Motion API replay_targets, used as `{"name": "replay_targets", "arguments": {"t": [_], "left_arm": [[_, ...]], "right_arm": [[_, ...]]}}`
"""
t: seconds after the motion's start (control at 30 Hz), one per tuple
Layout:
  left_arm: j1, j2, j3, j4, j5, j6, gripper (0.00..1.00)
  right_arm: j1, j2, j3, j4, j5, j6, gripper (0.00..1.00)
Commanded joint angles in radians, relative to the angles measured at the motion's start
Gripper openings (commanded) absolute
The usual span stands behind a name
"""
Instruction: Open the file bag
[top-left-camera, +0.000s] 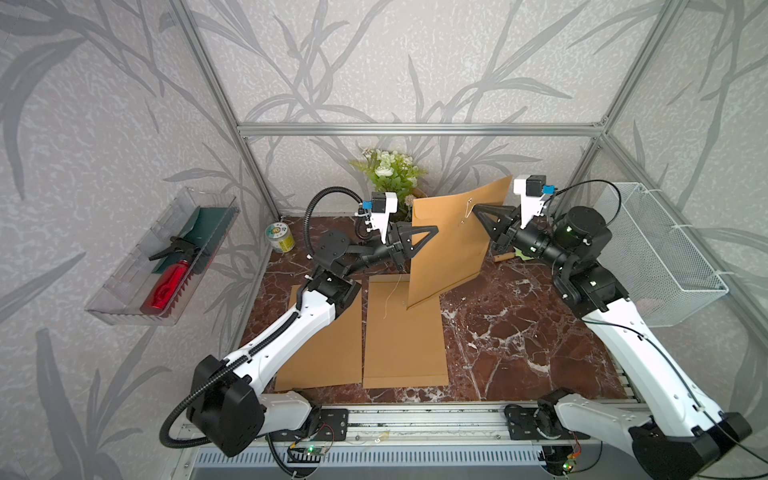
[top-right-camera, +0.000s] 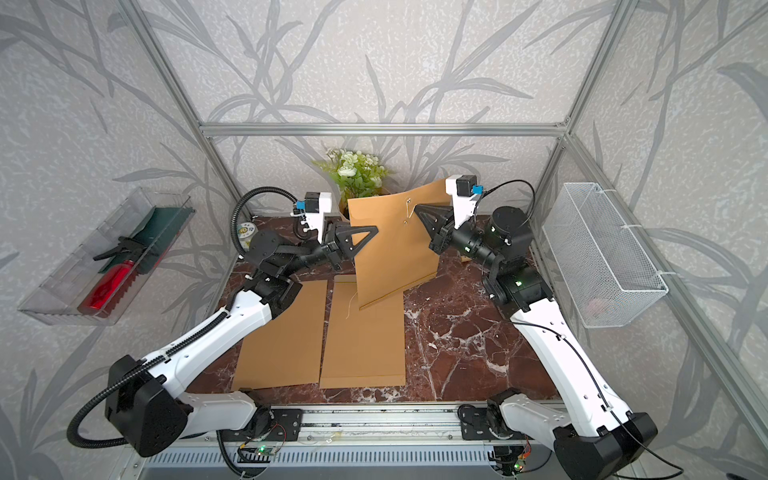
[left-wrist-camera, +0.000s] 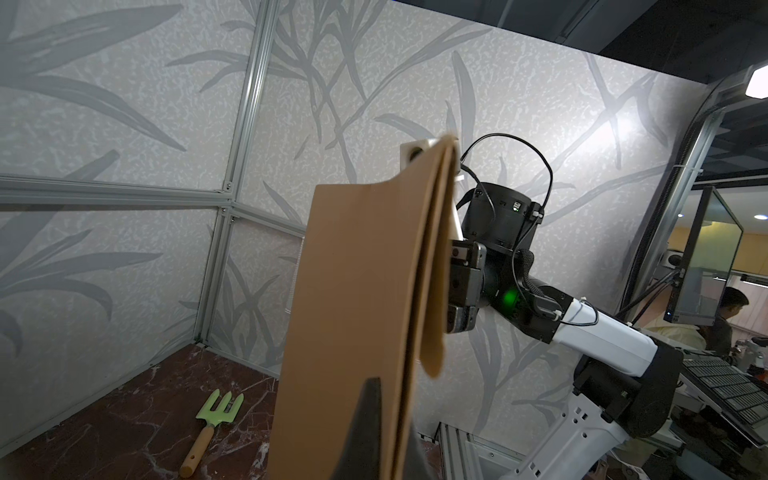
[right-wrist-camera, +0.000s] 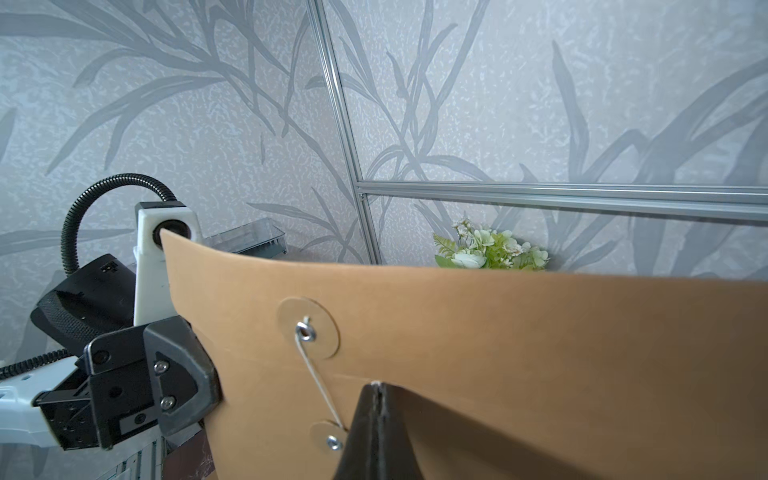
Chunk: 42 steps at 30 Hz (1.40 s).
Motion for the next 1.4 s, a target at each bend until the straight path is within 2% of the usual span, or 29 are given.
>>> {"name": "replay_targets", "arguments": {"t": [0.0, 0.23, 0.57, 1.07, 1.37], "left_arm": [[0.005, -0.021, -0.004, 0.014, -0.012, 0.007, 0.0], [0.008, -0.024, -0.002, -0.007, -0.05, 0.008, 0.0], [0.007, -0.008, 0.001, 0.01, -0.047, -0.016, 0.0], [0.008, 0.013, -0.009, 0.07, -0.041, -0.063, 0.0], [0.008, 0.029, -0.012, 0.117, -0.046, -0.09, 0.0]], "right_arm": [[0.004, -0.03, 0.025, 0.014, -0.023, 0.004, 0.0], [0.004, -0.03, 0.028, 0.022, -0.07, 0.024, 0.0], [0.005, -0.001, 0.035, 0.076, -0.139, 0.081, 0.0], [0.045, 0.059, 0.081, 0.095, -0.174, 0.101, 0.0], [0.087, 0.078, 0.103, 0.073, -0.153, 0.081, 0.0]]}}
